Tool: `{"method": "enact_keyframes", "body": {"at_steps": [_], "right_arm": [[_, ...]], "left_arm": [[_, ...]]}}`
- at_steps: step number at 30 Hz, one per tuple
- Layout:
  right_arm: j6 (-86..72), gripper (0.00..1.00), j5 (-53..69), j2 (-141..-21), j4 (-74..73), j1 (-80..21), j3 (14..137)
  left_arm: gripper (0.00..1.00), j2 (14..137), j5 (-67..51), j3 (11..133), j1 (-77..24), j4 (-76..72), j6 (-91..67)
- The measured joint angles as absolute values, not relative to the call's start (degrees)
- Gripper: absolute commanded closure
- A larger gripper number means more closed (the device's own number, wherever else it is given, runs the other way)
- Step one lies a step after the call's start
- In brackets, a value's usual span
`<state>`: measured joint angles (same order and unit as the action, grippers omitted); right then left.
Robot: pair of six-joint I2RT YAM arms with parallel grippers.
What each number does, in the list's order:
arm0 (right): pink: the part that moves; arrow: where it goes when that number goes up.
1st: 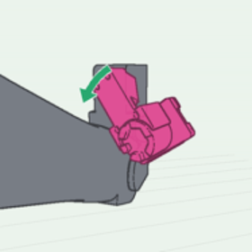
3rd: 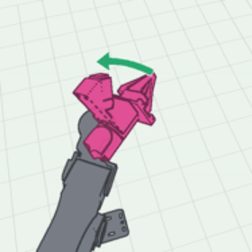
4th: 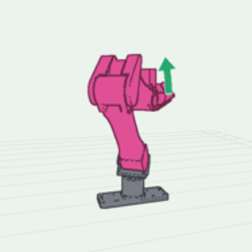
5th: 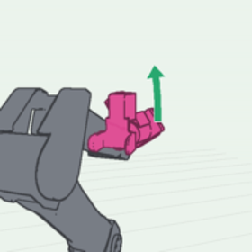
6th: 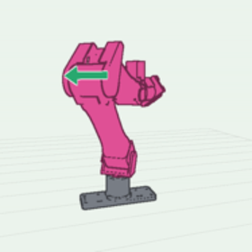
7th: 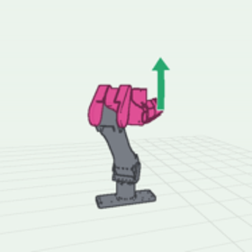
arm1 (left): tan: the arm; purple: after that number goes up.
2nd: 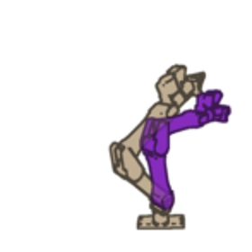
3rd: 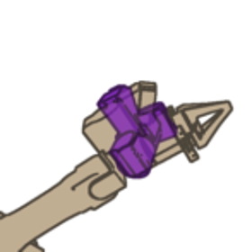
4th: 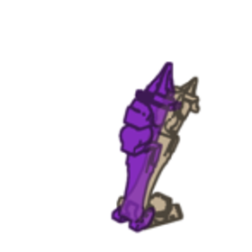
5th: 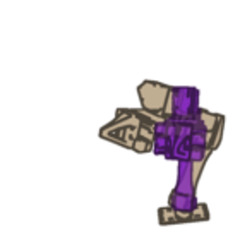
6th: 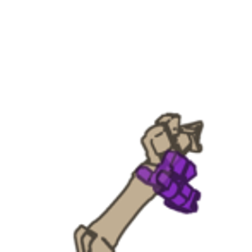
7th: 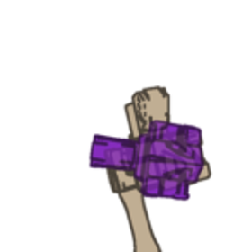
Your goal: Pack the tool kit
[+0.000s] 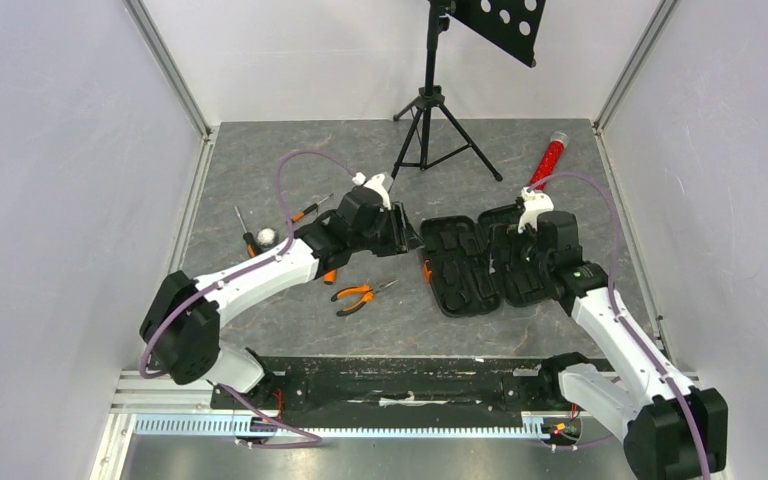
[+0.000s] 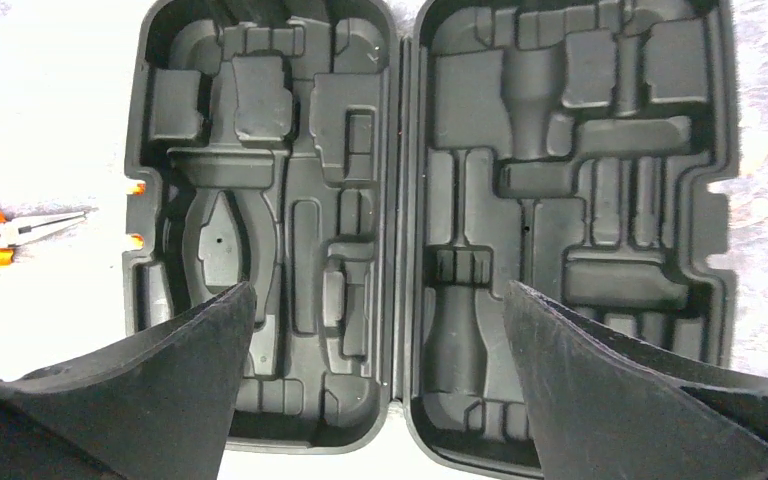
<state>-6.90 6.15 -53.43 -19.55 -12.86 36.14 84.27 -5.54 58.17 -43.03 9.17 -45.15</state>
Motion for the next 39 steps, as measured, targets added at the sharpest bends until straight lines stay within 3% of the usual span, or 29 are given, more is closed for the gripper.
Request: {"method": "enact_keyframes", "body": {"at_steps": [5,16,26,29,33,39], "right_arm": [[-8.4,0.05,7.7,-55.2,-16.4,-12.9,33.5],[-10.5,0.04,3.3,-58.8,-12.8,-10.6,27.2],[-12.1,0.04,4.7,-61.4,-7.6,-9.4,24.0],[-12.6,0.02,6.0,-62.2,-6.3,-9.4,24.0],[-12.9,0.02,7.8,-62.3,-6.8,-9.5,24.6],[-11.7,0.02,9.3,-62.2,-10.6,-9.3,32.6]], "left_arm": [[0.61,85.2,-7.2,59.7,-47.4,6.9,-45.7],[0.76,102.7,-9.6,62.3,-51.6,4.4,-47.4],[0.77,104.1,-9.1,62.4,-47.7,4.6,-47.4],[0.71,104.3,-8.9,62.4,-45.8,5.4,-46.7],[0.55,104.7,-10.0,63.4,-44.5,6.5,-46.0],[0.37,102.7,-10.5,66.4,-44.2,10.8,-44.5]]}}
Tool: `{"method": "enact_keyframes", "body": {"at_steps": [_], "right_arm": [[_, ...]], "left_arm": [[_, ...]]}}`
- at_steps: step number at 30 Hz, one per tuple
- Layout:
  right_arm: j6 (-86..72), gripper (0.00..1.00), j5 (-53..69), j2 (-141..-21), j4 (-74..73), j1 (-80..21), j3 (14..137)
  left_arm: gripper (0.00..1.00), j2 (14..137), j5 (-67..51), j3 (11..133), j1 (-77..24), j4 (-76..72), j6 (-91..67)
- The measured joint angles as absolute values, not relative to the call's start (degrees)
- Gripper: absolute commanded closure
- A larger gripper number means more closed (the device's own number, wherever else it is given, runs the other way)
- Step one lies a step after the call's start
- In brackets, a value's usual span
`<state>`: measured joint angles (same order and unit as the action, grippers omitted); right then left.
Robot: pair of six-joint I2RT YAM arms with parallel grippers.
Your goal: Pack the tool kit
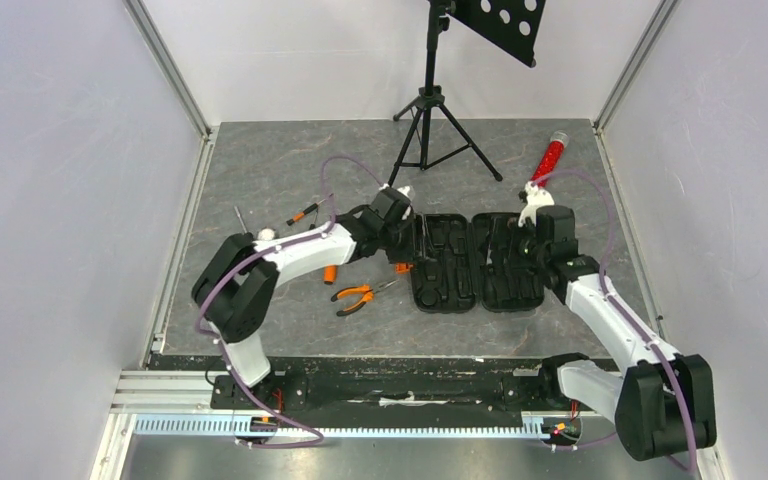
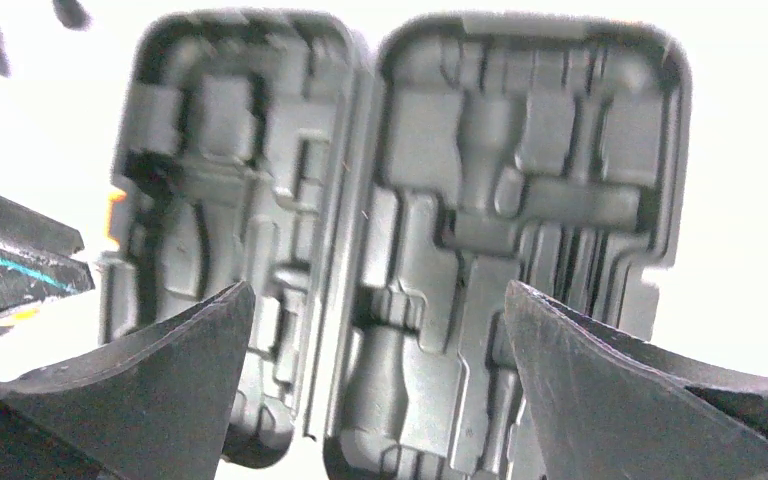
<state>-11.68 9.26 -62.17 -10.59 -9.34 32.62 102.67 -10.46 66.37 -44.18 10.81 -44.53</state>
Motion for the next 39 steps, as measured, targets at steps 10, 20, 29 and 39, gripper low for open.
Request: {"method": "enact_keyframes", "body": {"at_steps": [10,20,29,39], "right_arm": [[-10.1,0.05,16.8,-52.9,-9.7,-10.3,38.2],[-12.9,0.12,12.9,-56.0,-9.0,-31.2,35.4],[-14.5,0.13,7.7,-58.6,-9.0,-37.9,33.8],[-14.5,0.13,6.8,-58.9,-7.6,-38.5,33.6]], "left_arm": [[0.3,76.9,-8.5,62.9,-35.6,16.2,-41.8],[0.34,67.5,-2.8,51.2,-27.7,30.5,-36.0],[0.36,78.7,3.4,56.7,-22.9,35.0,-30.9],[0.43,97.3,5.5,78.2,-13.5,39.2,-21.4]]}}
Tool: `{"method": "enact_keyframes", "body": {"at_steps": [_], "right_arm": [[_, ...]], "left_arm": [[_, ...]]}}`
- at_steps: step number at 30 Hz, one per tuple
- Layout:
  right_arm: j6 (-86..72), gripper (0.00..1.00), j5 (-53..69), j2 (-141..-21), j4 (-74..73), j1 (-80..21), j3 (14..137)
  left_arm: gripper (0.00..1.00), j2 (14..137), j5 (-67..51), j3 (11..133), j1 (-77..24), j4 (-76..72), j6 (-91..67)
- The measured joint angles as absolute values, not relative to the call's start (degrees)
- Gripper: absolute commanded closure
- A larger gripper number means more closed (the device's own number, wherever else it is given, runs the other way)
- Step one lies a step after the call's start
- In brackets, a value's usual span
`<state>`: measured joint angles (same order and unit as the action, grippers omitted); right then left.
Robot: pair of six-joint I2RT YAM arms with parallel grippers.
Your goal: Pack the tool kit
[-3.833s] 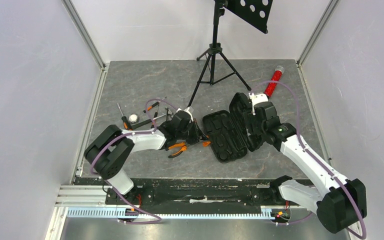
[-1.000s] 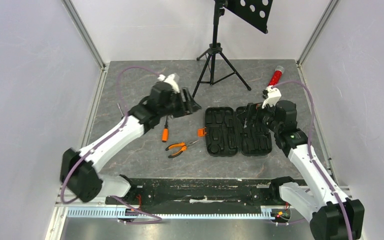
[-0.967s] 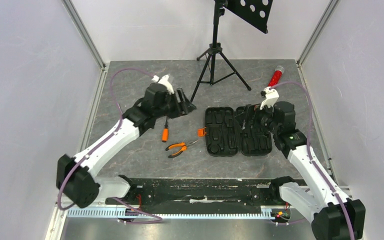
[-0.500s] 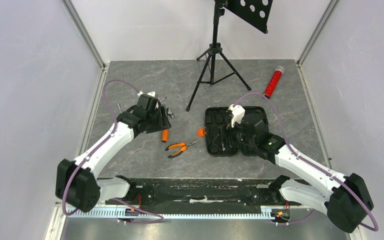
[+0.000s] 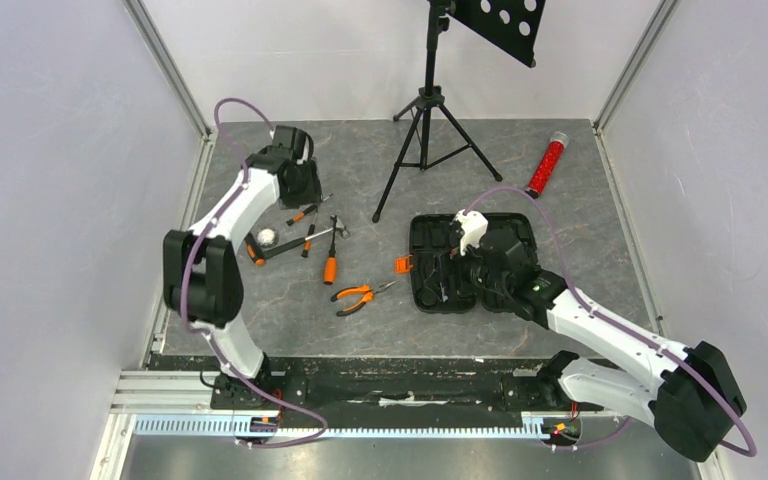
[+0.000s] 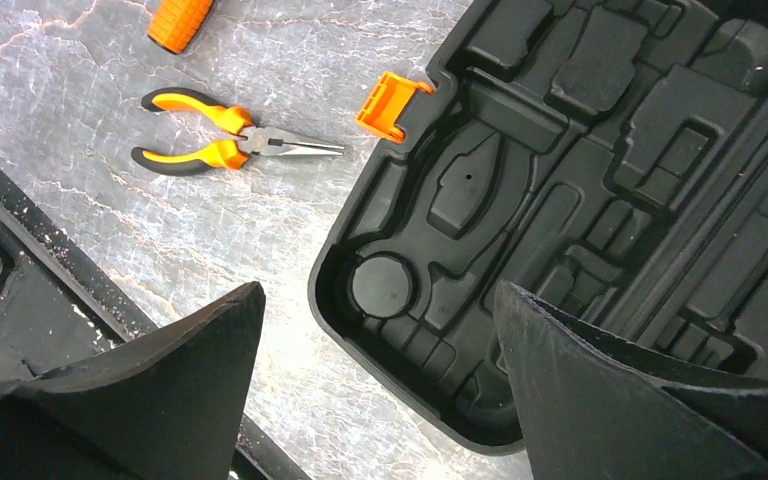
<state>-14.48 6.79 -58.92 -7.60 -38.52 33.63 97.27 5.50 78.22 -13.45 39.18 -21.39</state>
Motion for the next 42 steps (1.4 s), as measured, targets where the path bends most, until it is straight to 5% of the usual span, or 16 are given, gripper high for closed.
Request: {"method": "enact_keyframes", "body": {"at_steps": [6,14,26,32,42], "right_arm": [[-14.3,0.12,8.8,-60.6,-6.2,-38.5,33.1],[-13.5,0.11,9.9,-60.7,-5.0,-38.5,31.1],[-13.5,0.11,10.6,-62.0,-3.9,-38.5,31.0],[-13.5,0.11,10.6,-62.4,-3.9,-38.5,31.0],[-13.5,0.12,10.6,-62.8,-3.8,-38.5,31.0]], "left_arm": [[0.57,112.7,4.4,94.5,-10.6,41.7,-14.2],[0.56,122.3,3.8,98.6,-6.9,47.0,-9.5],[0.57,127.6,2.5,103.1,-6.0,51.4,-8.3],[0.69,129.6,1.6,106.5,-5.6,54.1,-8.4],[0.7,130.6,-4.9,107.8,-3.7,55.5,-13.1]]}}
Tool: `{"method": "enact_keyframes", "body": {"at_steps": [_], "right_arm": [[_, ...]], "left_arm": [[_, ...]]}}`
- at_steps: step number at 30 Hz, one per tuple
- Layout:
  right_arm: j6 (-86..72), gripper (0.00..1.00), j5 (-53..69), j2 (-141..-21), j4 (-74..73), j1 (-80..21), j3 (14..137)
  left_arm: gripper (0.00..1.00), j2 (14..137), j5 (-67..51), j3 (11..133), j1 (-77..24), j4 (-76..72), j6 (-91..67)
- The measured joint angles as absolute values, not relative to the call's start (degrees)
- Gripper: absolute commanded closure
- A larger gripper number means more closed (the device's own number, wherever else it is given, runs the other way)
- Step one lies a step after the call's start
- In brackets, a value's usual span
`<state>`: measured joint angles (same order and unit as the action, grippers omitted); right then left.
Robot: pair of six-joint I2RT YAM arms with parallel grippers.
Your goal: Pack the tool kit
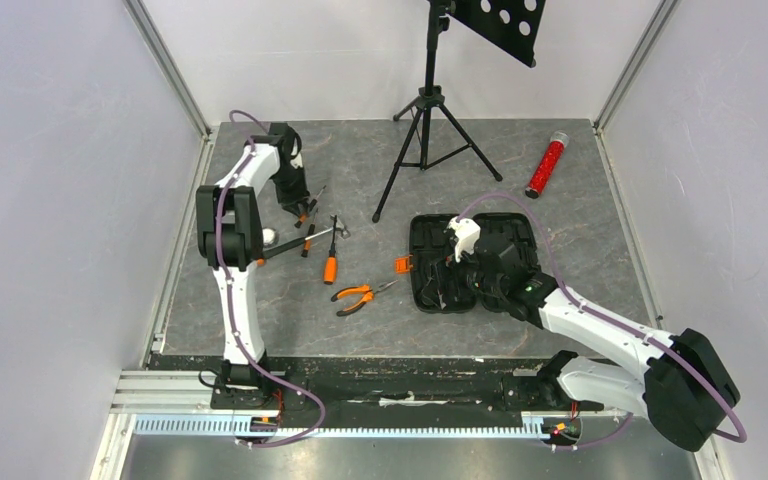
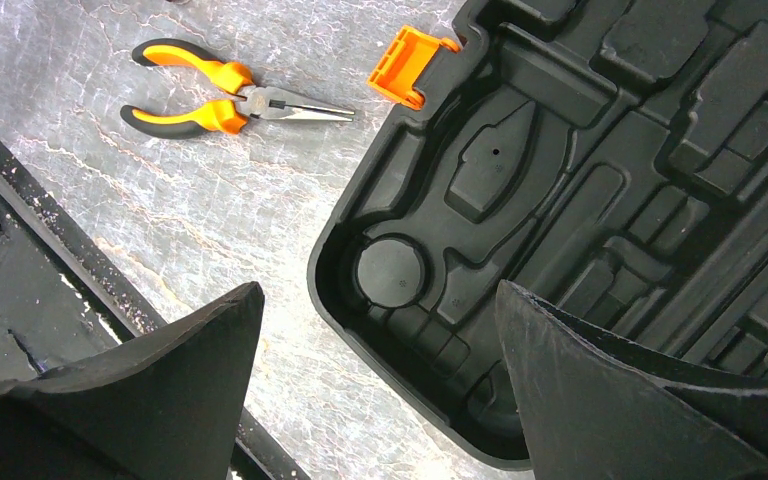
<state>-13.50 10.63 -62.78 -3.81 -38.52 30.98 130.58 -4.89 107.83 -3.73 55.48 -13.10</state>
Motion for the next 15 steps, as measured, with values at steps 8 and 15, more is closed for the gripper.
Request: {"method": "enact_keyframes", "body": {"at_steps": [8,15], "right_arm": [[-13.5,0.11,10.7,-63.0,-3.4,-38.5,30.8],[-14.0,0.12,11.6,-63.9,-2.3,-38.5,30.0]], "left_arm": [[0.58,126.6,-4.8,99.9,-3.7,52.3,-15.7],[0.58,125.4,-2.9,98.3,-4.4,52.5,-15.4]]}}
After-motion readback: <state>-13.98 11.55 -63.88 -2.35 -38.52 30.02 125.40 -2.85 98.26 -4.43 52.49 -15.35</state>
